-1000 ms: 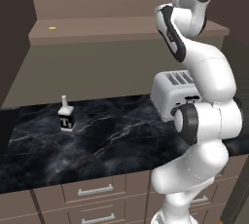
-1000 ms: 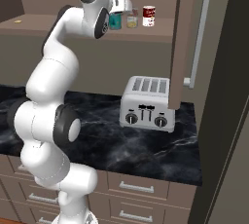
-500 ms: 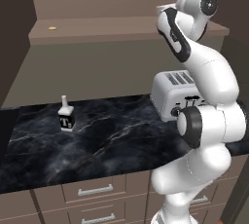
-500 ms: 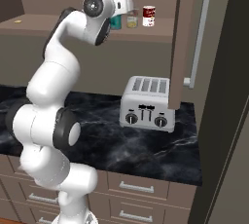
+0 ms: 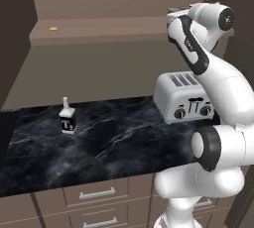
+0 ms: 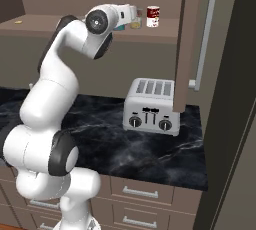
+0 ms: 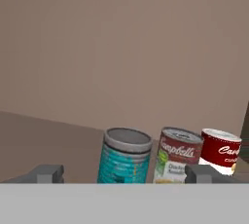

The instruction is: Pick the cans from the counter and place them in their designated side in the cabinet.

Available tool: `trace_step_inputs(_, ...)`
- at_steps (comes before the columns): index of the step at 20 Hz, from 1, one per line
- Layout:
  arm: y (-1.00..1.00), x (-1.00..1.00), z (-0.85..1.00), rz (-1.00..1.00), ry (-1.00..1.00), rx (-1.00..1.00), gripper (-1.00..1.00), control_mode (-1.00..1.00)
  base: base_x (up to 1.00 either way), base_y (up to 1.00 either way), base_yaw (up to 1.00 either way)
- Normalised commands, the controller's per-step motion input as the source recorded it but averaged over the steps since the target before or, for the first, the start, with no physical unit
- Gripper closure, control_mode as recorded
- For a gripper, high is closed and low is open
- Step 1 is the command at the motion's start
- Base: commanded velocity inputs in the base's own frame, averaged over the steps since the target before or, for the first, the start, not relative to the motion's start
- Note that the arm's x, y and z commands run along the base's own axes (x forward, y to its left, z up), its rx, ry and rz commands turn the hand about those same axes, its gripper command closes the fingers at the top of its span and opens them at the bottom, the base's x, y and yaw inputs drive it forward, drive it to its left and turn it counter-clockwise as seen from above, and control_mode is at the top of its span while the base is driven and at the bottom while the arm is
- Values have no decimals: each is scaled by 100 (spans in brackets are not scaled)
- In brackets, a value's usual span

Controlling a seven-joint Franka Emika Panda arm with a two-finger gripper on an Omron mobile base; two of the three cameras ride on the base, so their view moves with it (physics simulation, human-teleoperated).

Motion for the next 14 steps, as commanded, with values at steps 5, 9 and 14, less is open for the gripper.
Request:
trace_step_inputs(5,8,-57,0,2,9,-6,-100,-100,0,0,0)
trace_step_inputs(9,14,-67,-11,1,5,-7,-100,-100,0,0,0)
trace_step_inputs(14,15,-83,-14,0,-3,-5,-100,-100,0,0,0)
